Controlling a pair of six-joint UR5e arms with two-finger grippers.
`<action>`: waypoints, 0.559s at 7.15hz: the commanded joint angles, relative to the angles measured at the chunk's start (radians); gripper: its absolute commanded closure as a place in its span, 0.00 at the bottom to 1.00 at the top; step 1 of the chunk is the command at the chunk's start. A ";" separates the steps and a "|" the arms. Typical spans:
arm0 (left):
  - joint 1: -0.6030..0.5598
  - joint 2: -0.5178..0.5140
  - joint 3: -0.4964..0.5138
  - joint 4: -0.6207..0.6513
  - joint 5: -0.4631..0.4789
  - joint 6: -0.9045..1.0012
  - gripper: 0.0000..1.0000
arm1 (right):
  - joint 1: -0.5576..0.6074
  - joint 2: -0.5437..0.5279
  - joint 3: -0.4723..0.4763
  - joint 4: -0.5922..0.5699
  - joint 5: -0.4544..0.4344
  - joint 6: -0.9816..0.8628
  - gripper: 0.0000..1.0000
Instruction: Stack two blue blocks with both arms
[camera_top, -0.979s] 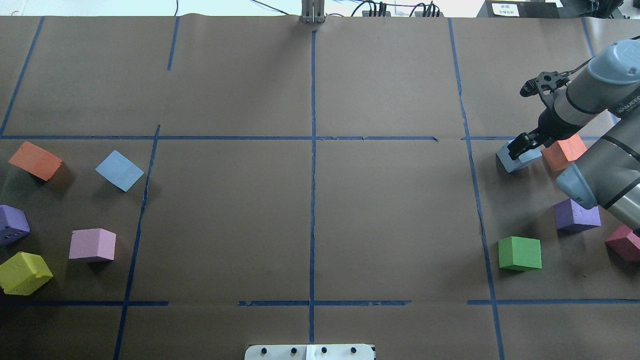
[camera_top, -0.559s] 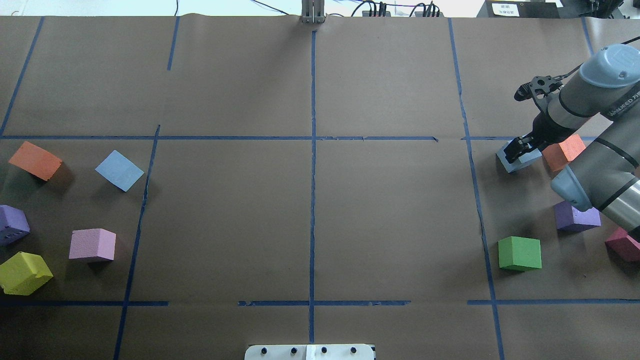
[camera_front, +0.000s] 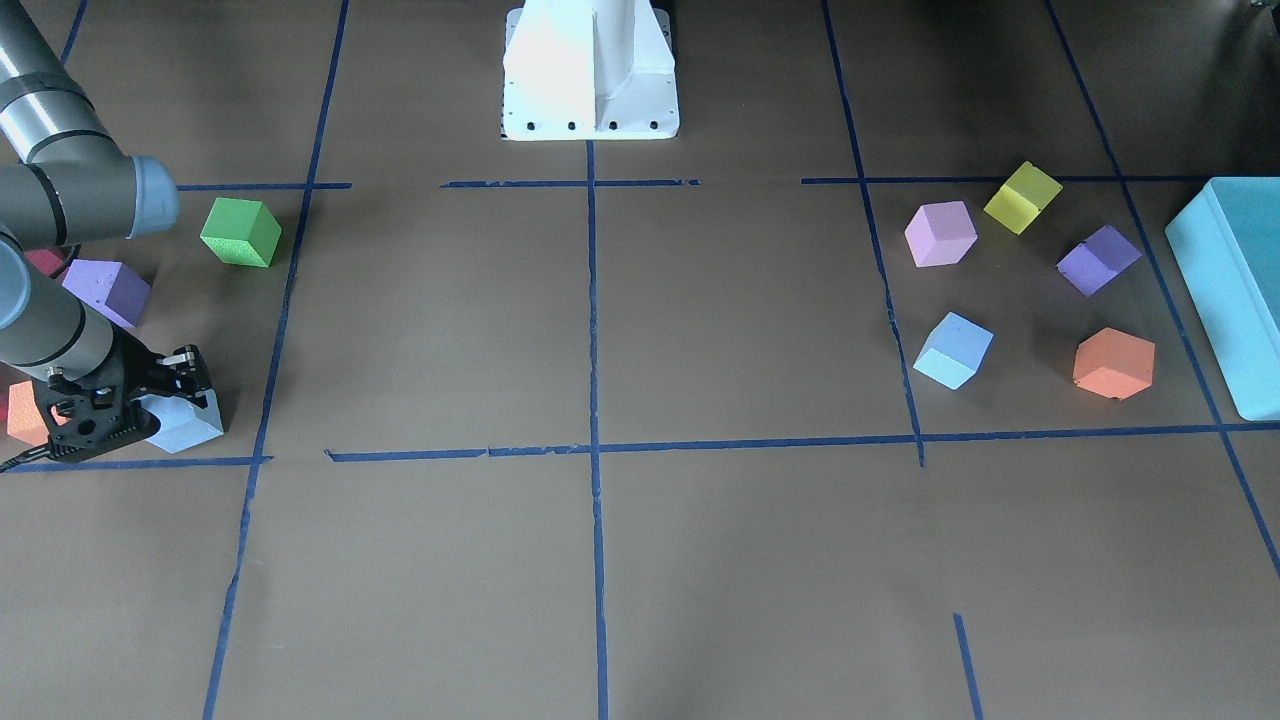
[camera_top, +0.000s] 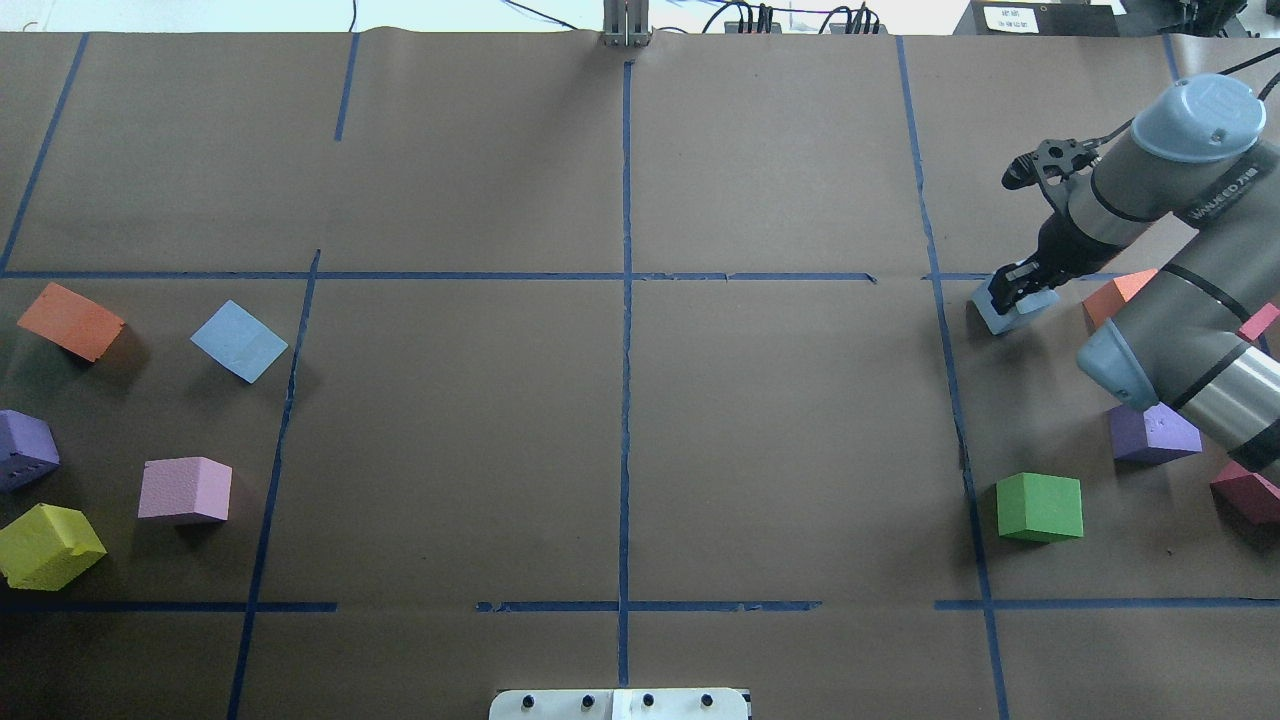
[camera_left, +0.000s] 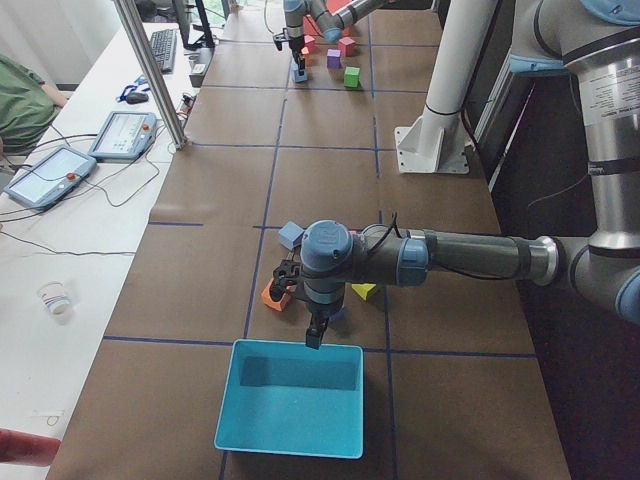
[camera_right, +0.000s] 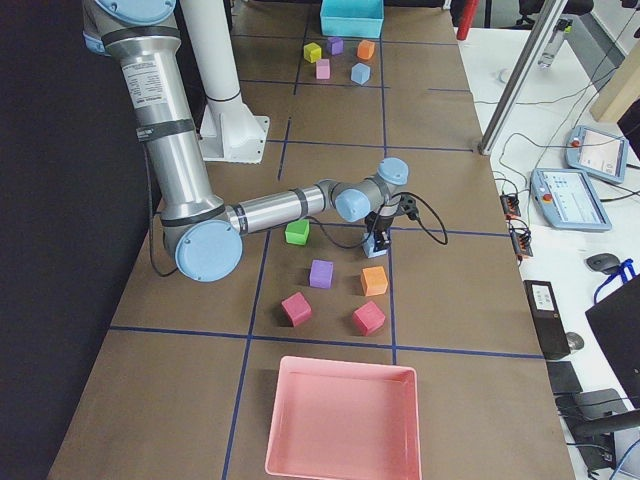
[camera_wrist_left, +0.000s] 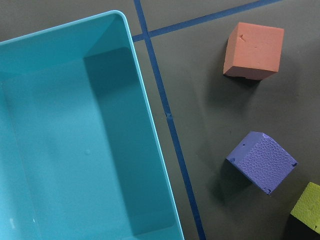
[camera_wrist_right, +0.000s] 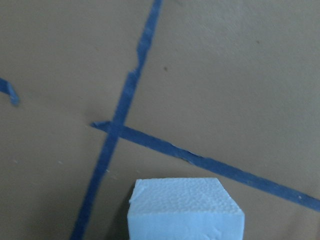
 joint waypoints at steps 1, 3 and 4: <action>0.000 0.000 -0.001 0.001 0.000 0.000 0.00 | -0.066 0.132 -0.003 -0.021 0.001 0.222 0.66; 0.000 0.000 -0.001 0.001 0.000 0.000 0.00 | -0.170 0.343 -0.037 -0.131 -0.038 0.481 0.66; 0.000 0.002 -0.001 0.001 0.000 0.000 0.00 | -0.236 0.445 -0.092 -0.132 -0.096 0.603 0.66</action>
